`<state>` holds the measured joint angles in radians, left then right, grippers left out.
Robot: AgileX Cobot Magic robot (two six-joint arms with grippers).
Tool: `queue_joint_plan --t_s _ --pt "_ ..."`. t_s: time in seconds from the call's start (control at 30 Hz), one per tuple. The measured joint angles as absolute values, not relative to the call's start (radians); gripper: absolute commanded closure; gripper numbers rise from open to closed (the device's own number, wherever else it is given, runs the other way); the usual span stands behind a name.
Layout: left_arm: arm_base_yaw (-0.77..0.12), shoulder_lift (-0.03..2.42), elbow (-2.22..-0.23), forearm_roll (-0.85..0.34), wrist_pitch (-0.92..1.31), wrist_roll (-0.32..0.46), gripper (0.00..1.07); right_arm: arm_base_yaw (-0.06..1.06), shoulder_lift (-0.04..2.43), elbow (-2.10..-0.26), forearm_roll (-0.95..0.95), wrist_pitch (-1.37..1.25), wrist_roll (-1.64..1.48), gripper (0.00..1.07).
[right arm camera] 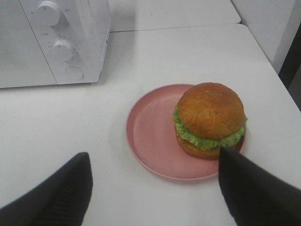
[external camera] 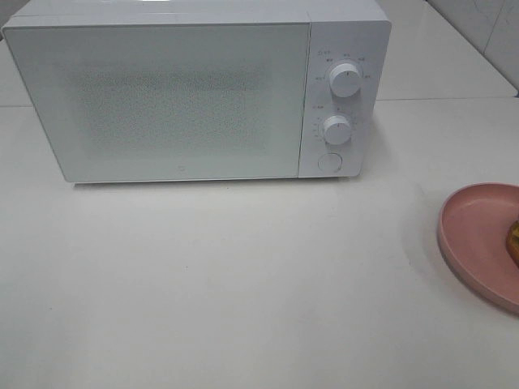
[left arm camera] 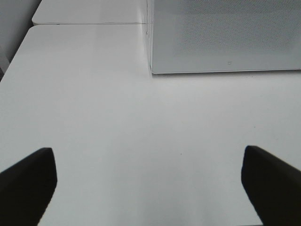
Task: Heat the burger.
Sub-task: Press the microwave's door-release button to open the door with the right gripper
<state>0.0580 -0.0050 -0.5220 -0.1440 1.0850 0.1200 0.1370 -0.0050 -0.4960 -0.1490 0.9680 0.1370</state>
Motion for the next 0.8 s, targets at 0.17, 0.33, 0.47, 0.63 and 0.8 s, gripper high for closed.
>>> queue_joint_plan --t_s 0.17,0.33,0.47,0.63,0.8 --pt "0.058 -0.005 -0.522 -0.144 1.085 0.12 0.07 0.137 -0.005 -0.496 -0.149 0.968 0.137 0.33" --pt "0.058 -0.005 -0.522 -0.144 1.085 0.12 0.07 0.137 -0.005 -0.496 -0.149 0.968 0.137 0.33" --pt "0.058 -0.005 -0.522 -0.144 1.085 0.12 0.07 0.137 -0.005 -0.496 -0.149 0.968 0.137 0.33" --pt "0.058 -0.005 -0.522 -0.144 1.085 0.12 0.07 0.137 -0.005 -0.503 -0.149 0.968 0.136 0.32" --pt "0.058 -0.005 -0.522 -0.144 1.085 0.12 0.07 0.137 0.031 -0.536 -0.155 0.96 0.136 0.31"
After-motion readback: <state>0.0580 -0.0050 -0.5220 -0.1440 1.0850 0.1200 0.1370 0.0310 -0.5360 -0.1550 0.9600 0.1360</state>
